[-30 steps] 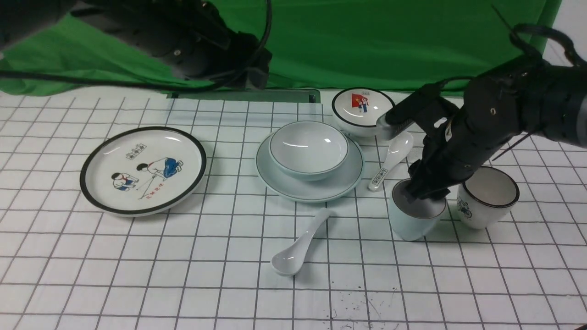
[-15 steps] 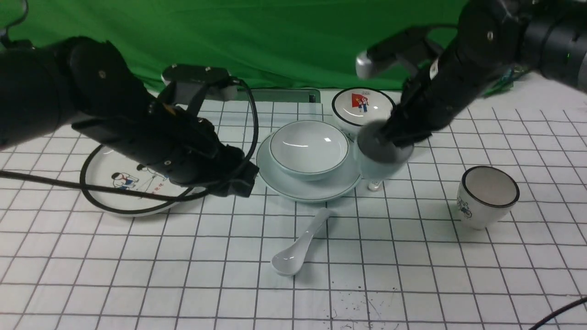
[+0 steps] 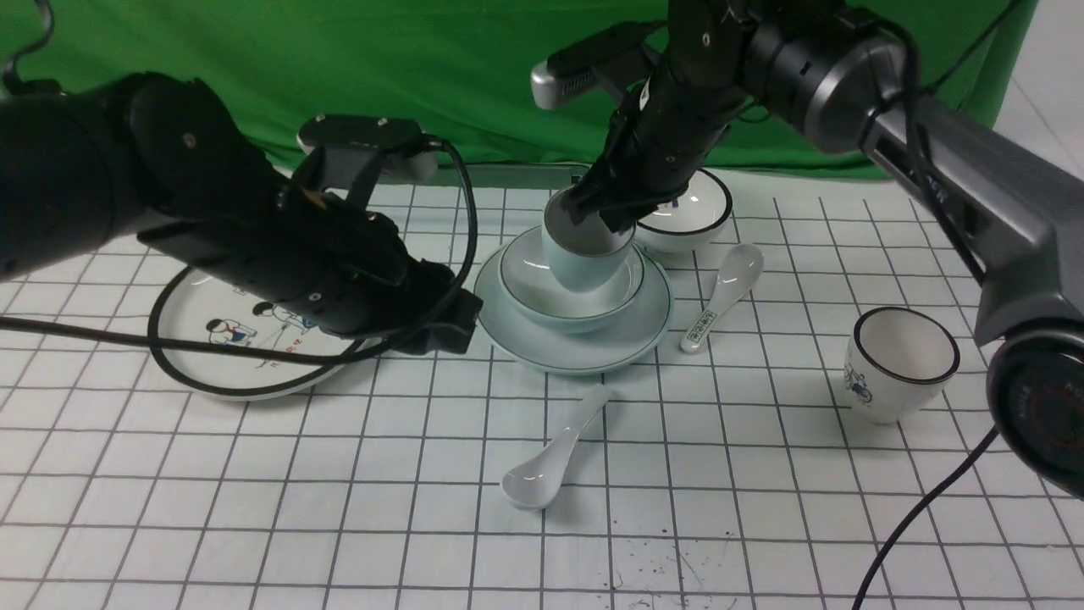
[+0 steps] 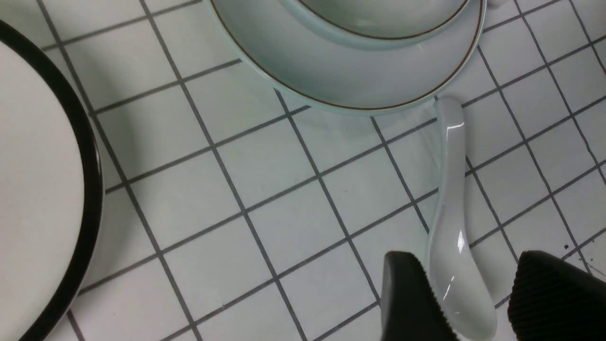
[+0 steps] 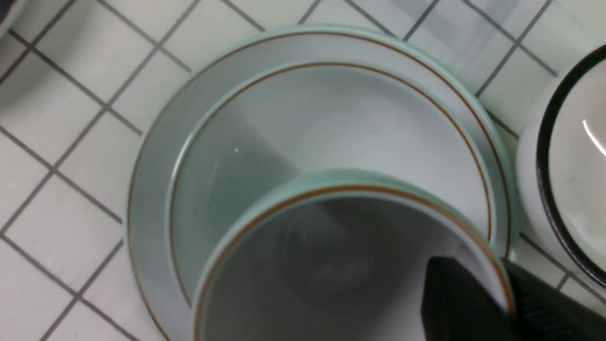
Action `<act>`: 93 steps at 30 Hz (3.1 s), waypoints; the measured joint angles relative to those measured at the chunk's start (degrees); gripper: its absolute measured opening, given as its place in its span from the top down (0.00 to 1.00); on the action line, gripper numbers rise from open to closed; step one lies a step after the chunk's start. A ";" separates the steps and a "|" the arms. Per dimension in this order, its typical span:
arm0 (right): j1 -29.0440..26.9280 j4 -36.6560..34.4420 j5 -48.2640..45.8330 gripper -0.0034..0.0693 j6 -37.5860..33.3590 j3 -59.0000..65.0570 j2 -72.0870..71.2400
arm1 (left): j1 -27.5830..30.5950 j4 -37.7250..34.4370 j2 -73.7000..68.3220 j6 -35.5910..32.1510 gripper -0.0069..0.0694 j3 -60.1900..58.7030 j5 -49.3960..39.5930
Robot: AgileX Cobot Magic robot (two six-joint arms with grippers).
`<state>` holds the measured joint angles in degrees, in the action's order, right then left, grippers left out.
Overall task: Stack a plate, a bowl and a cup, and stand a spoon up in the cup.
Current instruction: Use the right arm to put the blue teacup into the blue rice bowl in the middle, then use the left arm to grab a blue soup spoon, then use the left arm to put the blue soup spoon into the blue teacup in the middle
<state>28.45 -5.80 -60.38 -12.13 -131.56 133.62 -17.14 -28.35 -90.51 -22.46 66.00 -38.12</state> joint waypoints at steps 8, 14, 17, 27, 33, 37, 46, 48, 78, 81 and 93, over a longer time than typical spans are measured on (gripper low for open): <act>0.00 -0.11 3.27 0.81 0.86 0.42 0.54 | 0.00 -5.30 0.00 -3.13 0.56 0.00 -0.01; 0.00 -0.11 4.80 0.77 2.25 3.45 1.09 | -2.56 -5.71 -0.46 -4.92 0.56 0.00 -0.24; 0.00 -0.11 4.93 0.77 2.36 4.04 1.32 | -4.79 -5.71 -1.83 -4.98 0.56 0.00 -0.24; 0.00 -0.17 4.25 0.40 3.44 4.18 0.42 | -11.42 0.13 -9.43 -4.77 0.45 0.28 3.25; -0.11 -0.17 3.27 0.23 3.09 4.18 -7.28 | -13.71 6.70 -13.83 -4.71 0.30 4.59 5.52; -0.38 1.10 0.06 0.24 2.85 4.18 -15.88 | -14.37 8.32 -19.30 -4.71 0.32 8.13 5.69; -0.60 2.55 -6.62 0.25 2.58 4.18 -25.89 | -14.83 14.43 -24.60 1.42 0.75 10.25 7.20; -0.60 2.55 -7.66 0.25 2.29 4.18 -26.63 | -14.83 14.72 -24.34 2.06 0.79 10.25 7.20; -0.60 9.40 6.30 0.25 4.79 47.53 -51.47 | -8.64 41.69 -30.08 30.20 0.78 10.08 79.60; -0.60 9.53 6.73 0.25 4.84 47.53 -51.52 | -8.59 41.19 -31.74 28.11 0.78 10.08 80.44; -0.60 9.71 8.58 0.25 4.85 47.53 -51.52 | -8.59 37.70 -32.89 26.55 0.78 10.08 83.61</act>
<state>27.85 3.91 -51.80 -7.28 -84.03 82.09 -25.73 9.35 -123.39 4.09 76.08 45.49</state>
